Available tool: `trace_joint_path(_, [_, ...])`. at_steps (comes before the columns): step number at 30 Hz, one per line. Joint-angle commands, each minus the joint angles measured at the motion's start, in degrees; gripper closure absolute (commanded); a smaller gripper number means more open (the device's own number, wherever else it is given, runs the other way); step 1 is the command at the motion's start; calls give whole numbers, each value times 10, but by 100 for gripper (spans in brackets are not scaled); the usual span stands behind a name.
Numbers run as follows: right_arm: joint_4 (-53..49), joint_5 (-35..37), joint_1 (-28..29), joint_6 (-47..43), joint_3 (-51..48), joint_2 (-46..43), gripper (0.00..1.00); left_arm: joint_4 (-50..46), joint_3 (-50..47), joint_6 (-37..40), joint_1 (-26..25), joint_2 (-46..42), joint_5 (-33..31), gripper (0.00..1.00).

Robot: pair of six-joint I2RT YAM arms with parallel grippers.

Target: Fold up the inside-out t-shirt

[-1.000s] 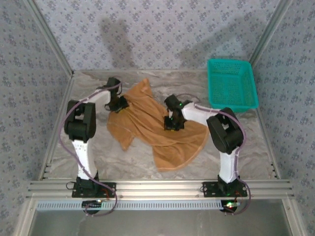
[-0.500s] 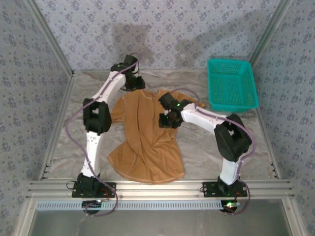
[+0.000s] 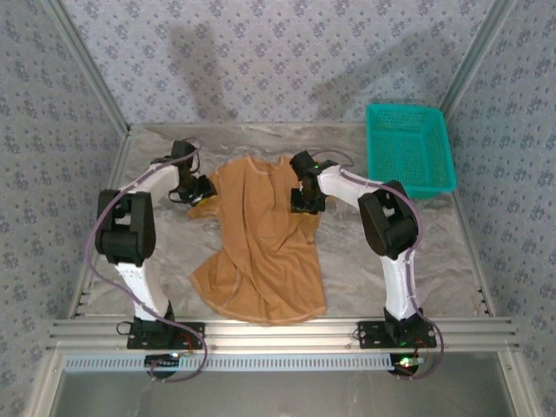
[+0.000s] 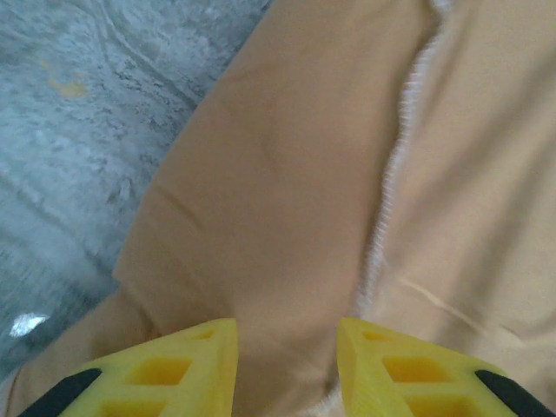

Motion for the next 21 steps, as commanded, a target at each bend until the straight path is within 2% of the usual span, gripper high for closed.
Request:
trace_joint_path(1, [-30,7,-21,-14,29,44,68,14,39,-11,14,56,7,66])
trace_joint_path(7, [-51,-1,-45,-38,129,112,67,-18,178,-24,24,177,-21,70])
trace_joint_path(11, [-88,-3,-67,-67,269,184,67,-77,343,-16,32,253,-45,71])
trace_joint_path(14, [-148,-11,-81,-87,378,210,66,-102,418,-8,30,257,-54,71])
trace_joint_path(17, [-163,6,-74,-117,372,150,63,-71,350,0,19,165,-82,69])
trace_joint_path(21, [-117,16,-36,-131,196,-2,60,-11,164,-4,4,-8,-112,66])
